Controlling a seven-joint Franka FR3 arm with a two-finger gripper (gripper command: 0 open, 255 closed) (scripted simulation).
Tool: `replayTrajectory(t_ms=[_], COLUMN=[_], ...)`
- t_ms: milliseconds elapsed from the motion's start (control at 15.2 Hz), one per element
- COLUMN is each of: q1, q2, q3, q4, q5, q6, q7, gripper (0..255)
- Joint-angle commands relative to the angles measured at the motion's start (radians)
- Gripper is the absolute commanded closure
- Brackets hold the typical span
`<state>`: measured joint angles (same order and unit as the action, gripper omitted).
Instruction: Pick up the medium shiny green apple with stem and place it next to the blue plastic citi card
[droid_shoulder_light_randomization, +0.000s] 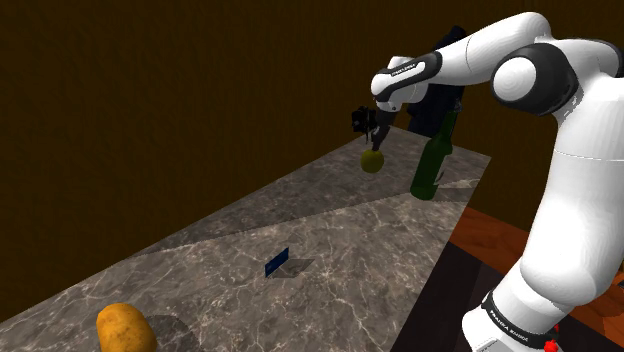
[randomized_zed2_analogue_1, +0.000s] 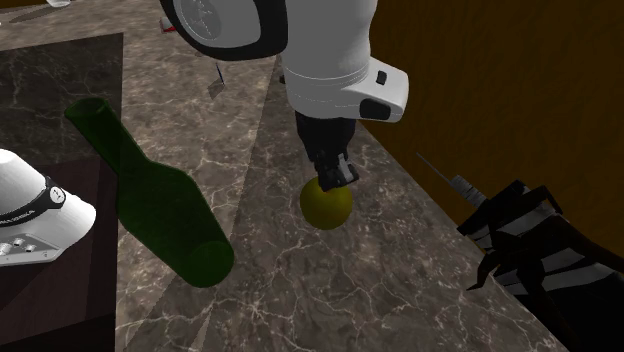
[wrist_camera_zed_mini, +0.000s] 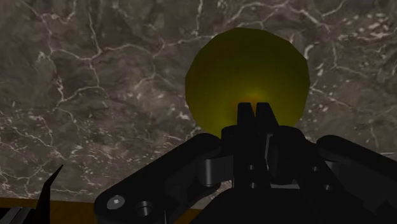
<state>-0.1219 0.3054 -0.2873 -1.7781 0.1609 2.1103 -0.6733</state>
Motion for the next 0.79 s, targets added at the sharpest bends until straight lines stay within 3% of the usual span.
replayTrajectory(t_ms=[0, 726], q1=[0.000, 0.002], q2=[0.000, -0.033], q3=[0.000, -0.005], q4=[0.000, 0.064], q5=[0.000, -0.016], q6=[0.000, -0.095], q7=[0.000, 0.014], gripper=[255, 255])
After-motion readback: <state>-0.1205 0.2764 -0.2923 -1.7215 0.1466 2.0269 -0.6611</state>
